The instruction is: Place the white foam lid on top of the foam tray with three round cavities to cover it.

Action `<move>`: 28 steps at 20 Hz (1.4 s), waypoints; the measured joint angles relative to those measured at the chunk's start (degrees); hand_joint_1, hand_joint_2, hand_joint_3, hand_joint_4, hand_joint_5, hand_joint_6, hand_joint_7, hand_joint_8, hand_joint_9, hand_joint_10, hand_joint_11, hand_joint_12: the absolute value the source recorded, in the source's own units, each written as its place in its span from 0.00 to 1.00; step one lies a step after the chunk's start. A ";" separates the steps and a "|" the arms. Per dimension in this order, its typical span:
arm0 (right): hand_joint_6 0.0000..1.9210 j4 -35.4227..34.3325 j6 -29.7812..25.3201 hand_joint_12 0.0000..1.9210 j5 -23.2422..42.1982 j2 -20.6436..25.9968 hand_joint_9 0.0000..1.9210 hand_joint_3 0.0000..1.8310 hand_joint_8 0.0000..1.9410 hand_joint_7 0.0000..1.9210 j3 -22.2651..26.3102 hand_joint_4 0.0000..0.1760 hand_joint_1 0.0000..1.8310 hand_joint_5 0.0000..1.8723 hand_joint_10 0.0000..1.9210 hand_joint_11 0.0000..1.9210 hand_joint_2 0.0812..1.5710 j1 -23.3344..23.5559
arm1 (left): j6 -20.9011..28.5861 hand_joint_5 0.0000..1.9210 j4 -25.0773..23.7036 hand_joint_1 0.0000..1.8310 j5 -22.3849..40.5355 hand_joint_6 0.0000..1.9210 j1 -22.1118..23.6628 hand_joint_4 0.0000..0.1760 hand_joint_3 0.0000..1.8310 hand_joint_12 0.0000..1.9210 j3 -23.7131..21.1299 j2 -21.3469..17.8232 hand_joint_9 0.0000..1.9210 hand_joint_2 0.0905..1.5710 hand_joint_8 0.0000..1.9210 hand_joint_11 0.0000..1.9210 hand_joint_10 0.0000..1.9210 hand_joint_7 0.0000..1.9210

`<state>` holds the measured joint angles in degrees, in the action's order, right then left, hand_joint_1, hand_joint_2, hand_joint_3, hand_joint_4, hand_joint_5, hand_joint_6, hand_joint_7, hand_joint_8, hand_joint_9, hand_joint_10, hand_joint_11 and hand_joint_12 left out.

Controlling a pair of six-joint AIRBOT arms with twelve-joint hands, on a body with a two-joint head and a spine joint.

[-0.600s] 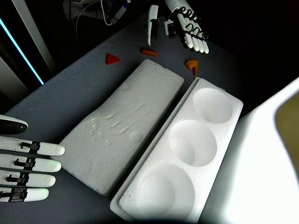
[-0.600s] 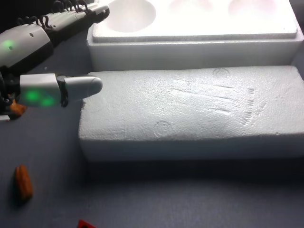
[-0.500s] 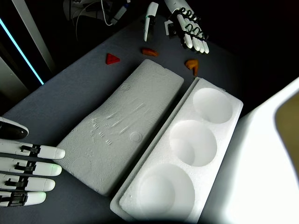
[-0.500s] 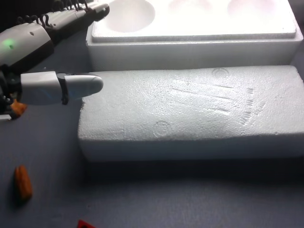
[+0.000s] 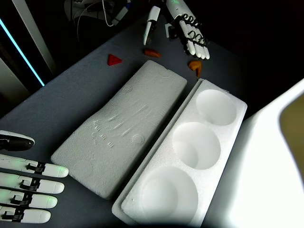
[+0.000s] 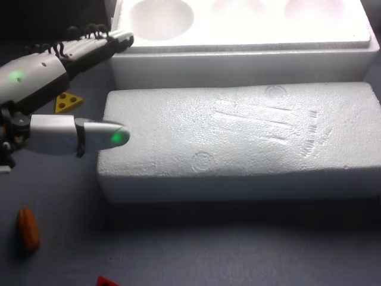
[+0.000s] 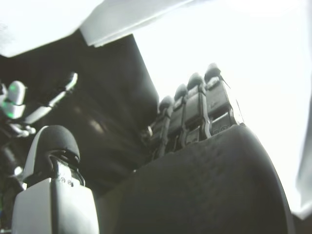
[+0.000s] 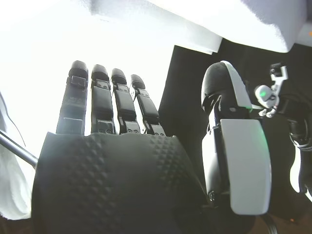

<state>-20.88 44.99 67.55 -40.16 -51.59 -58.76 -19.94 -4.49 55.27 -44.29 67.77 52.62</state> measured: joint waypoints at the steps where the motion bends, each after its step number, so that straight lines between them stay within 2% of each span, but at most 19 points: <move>1: 0.00 -0.42 -0.02 0.01 -0.17 -0.26 0.00 0.00 0.00 0.00 0.00 0.00 0.27 0.00 0.00 0.01 0.73 -0.20 | 0.00 0.00 0.46 0.24 0.02 0.00 -0.31 0.00 0.00 0.00 -0.11 -0.42 0.00 0.60 0.00 0.00 0.00 0.00; 2: 0.00 -0.33 0.00 0.15 -0.48 -0.35 0.00 0.01 0.00 0.00 0.00 0.00 0.26 0.00 0.00 0.00 0.71 -0.42 | -0.74 0.00 2.01 0.23 0.07 0.00 -1.07 0.00 0.00 0.00 -0.85 -1.22 0.00 0.60 0.00 0.00 0.00 0.00; 3: 0.00 -0.68 0.00 0.18 -0.42 -0.70 0.00 0.01 0.00 0.00 0.00 0.00 0.27 0.00 0.00 0.00 0.71 -0.72 | -1.03 0.00 2.82 0.22 0.13 0.00 -2.29 0.00 0.00 0.00 -1.46 -2.29 0.00 0.59 0.00 0.00 0.00 0.00; 4: 0.00 -0.83 -0.02 0.09 -0.59 -0.96 0.00 0.00 0.00 0.00 -0.07 0.00 0.27 0.00 0.00 0.00 0.72 -0.72 | -1.22 0.00 2.95 0.21 0.02 0.00 -2.99 0.00 0.00 0.00 -2.05 -2.91 0.00 0.59 0.00 0.00 0.00 0.00; 6: 0.00 -1.14 0.00 0.01 -1.05 -1.66 0.00 0.00 0.00 0.00 -0.17 0.00 0.27 0.00 0.00 0.00 0.72 -0.79 | -1.73 0.00 3.72 0.19 -0.26 0.00 -5.22 0.00 0.00 0.00 -3.21 -3.91 0.00 0.58 0.00 0.00 0.00 0.00; 11: 0.00 -2.21 0.00 0.00 -1.90 -2.86 0.00 0.00 0.00 0.00 -0.35 0.00 0.27 0.00 0.00 0.00 0.73 -0.83 | -3.56 0.00 8.09 0.18 0.98 0.00 -9.60 0.00 0.00 0.00 -4.59 -4.33 0.00 0.59 0.00 0.00 0.00 0.00; 19: 0.00 -3.17 -0.02 0.00 -3.34 -4.17 0.00 0.01 0.00 0.00 -1.18 0.00 0.27 0.00 0.00 0.00 0.74 -1.57 | -4.31 0.03 11.19 0.19 1.92 0.01 -14.82 0.00 0.00 0.00 -5.64 -4.28 0.00 0.56 0.00 0.00 0.00 0.00; 28: 0.00 -4.81 0.07 0.00 -6.69 -6.49 0.00 0.00 0.00 0.00 -3.17 0.00 0.32 0.00 0.00 0.00 0.76 -1.38 | -5.66 0.05 12.07 0.23 -2.14 0.01 -14.49 0.00 0.00 0.00 -3.85 -1.73 0.00 0.55 0.00 0.00 0.00 0.00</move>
<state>-25.69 45.06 60.86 -46.65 -54.76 -60.14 -25.61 7.57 53.12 -58.78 63.92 50.89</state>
